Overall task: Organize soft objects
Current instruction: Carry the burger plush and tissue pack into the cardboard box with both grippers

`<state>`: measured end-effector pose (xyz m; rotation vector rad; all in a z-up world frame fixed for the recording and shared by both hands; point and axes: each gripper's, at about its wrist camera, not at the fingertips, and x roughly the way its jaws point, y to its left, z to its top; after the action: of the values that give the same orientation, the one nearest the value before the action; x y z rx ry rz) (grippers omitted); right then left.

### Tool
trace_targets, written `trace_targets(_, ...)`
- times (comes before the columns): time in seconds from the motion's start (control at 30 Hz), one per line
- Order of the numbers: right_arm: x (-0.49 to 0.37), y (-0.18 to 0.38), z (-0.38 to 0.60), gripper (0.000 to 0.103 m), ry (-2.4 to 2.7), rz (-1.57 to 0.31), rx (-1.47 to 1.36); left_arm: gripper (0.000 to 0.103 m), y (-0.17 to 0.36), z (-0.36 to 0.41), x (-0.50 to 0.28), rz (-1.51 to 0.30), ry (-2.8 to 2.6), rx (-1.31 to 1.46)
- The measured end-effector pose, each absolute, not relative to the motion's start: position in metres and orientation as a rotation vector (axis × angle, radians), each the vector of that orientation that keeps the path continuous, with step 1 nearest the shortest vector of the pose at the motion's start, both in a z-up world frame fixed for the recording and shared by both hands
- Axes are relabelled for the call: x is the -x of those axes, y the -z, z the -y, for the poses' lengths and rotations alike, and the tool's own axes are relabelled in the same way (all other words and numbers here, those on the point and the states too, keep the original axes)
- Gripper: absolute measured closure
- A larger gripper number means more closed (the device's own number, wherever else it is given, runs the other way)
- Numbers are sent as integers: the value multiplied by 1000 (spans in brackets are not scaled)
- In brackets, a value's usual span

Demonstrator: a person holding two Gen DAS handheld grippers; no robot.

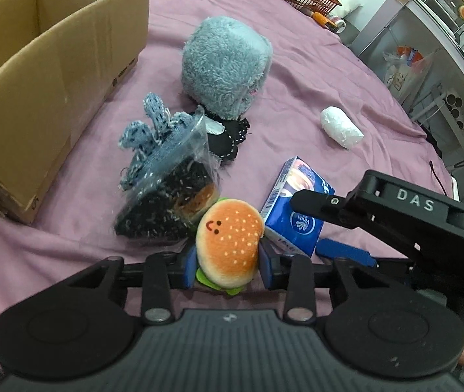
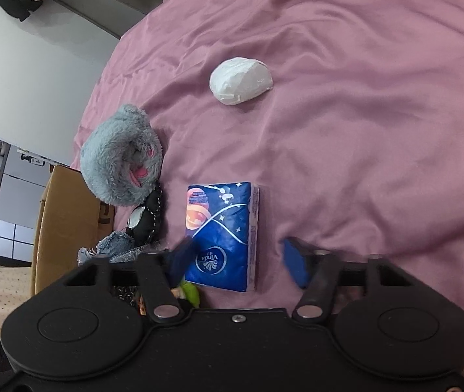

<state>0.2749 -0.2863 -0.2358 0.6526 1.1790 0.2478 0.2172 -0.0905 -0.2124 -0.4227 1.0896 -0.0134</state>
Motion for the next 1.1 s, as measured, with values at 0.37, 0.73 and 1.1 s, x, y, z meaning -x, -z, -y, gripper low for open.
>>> trace_targets(0.37,-252,211,286,80,-249,-1150,-649,67,186,82,-196,-1004,35,400)
trace_targets(0.73,-211,157,279,80,-227,-1047,-617,67,140,60,-173,-902,77,382)
trace_targets(1.1,-183,111,264,80,-195,-938,-581,67,110,31,-167,-871,92,356)
